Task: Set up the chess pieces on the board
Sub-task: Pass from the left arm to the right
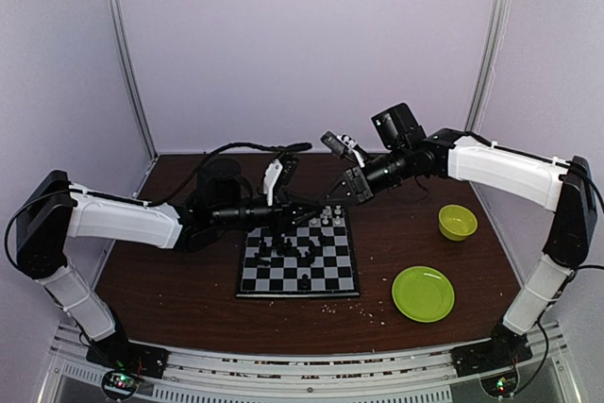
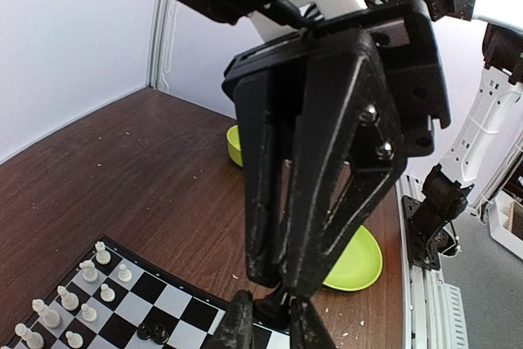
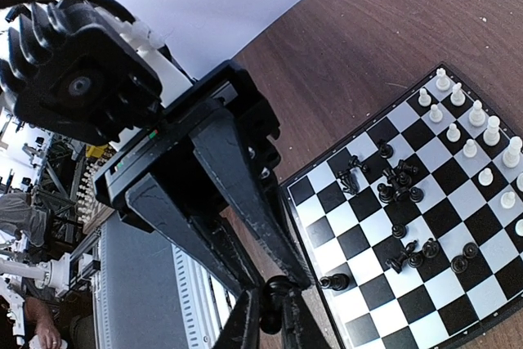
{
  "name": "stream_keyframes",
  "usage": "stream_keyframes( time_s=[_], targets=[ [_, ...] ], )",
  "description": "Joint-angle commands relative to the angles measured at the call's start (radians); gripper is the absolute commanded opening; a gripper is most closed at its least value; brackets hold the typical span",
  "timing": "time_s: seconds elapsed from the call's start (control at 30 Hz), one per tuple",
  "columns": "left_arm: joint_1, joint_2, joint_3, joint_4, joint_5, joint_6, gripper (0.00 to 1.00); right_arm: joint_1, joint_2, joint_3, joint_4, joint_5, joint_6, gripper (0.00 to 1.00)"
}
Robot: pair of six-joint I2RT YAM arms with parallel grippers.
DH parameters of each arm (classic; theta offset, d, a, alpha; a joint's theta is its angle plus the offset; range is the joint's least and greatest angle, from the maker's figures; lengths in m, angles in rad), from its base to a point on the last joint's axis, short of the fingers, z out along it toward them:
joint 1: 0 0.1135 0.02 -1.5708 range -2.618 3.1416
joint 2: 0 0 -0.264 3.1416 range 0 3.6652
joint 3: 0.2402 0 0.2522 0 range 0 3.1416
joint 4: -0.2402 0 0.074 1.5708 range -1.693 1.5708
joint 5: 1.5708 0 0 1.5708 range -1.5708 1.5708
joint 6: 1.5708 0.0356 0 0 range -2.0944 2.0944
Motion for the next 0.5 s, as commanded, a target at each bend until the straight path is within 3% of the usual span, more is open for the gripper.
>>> stream_keyframes(
  time_s=[0.0,0.1,0.2,0.47],
  targets=[
    [-0.006,0.006,0.011,0.057,-0.021,-0.007,0.14,0.008,0.002,-0.017,0.034,-0.017,0.019,0.12],
    [-0.006,0.005,0.007,0.066,-0.025,-0.009,0.14,0.008,0.003,-0.021,0.034,-0.01,0.022,0.19],
    [-0.006,0.005,0.007,0.066,-0.034,-0.009,0.14,0.008,0.004,-0.023,0.034,-0.011,0.023,0.19],
    [-0.006,0.013,0.011,0.064,-0.045,-0.007,0.14,0.008,0.009,-0.032,0.05,-0.032,0.032,0.04]
  ],
)
